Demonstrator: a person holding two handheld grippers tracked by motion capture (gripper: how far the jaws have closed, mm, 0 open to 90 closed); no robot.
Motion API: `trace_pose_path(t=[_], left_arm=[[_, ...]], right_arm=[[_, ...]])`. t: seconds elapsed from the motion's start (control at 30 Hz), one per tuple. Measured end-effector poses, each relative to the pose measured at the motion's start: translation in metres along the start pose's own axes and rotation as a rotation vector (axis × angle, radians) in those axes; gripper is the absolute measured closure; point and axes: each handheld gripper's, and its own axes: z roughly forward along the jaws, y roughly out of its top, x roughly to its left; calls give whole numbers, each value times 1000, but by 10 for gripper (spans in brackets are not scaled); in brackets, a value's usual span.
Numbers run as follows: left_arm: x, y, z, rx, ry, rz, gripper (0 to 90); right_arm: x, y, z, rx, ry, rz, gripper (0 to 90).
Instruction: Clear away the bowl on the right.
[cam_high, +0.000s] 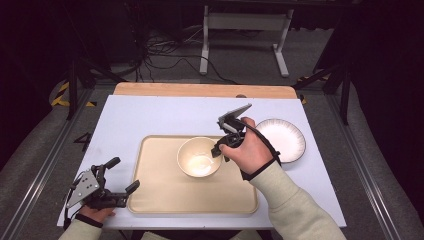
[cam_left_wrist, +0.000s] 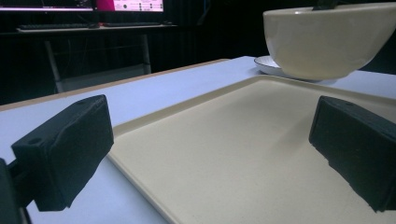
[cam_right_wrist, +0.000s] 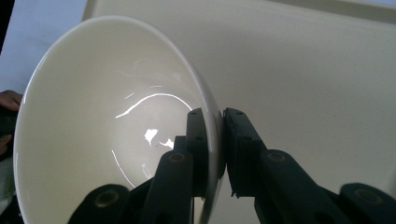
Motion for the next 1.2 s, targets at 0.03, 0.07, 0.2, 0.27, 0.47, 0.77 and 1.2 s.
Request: trace_pose_path(t=[0.03, 0.07, 0.2, 0.27, 0.47, 0.77, 1.2], left_arm=[[0, 0, 0, 0, 0, 0, 3], [0, 0, 0, 0, 0, 0, 3], [0, 0, 0, 0, 0, 0, 3], [0, 0, 0, 0, -1, 0, 3], [0, 0, 0, 0, 0, 1, 3], [0, 0, 0, -1, -1, 1, 3], [0, 0, 0, -1, -1, 2, 3]], right_arm=[[0, -1, 2, 3, 2, 0, 807], [-1, -1, 6, 7, 2, -1, 807], [-1, -3, 18, 18, 8, 1, 807], [-2, -4, 23, 24, 12, 0, 807], [-1, -5, 36, 38, 27, -4, 805], [-1, -7, 52, 42, 38, -23, 804], [-6, -8, 68, 51, 49, -27, 803]])
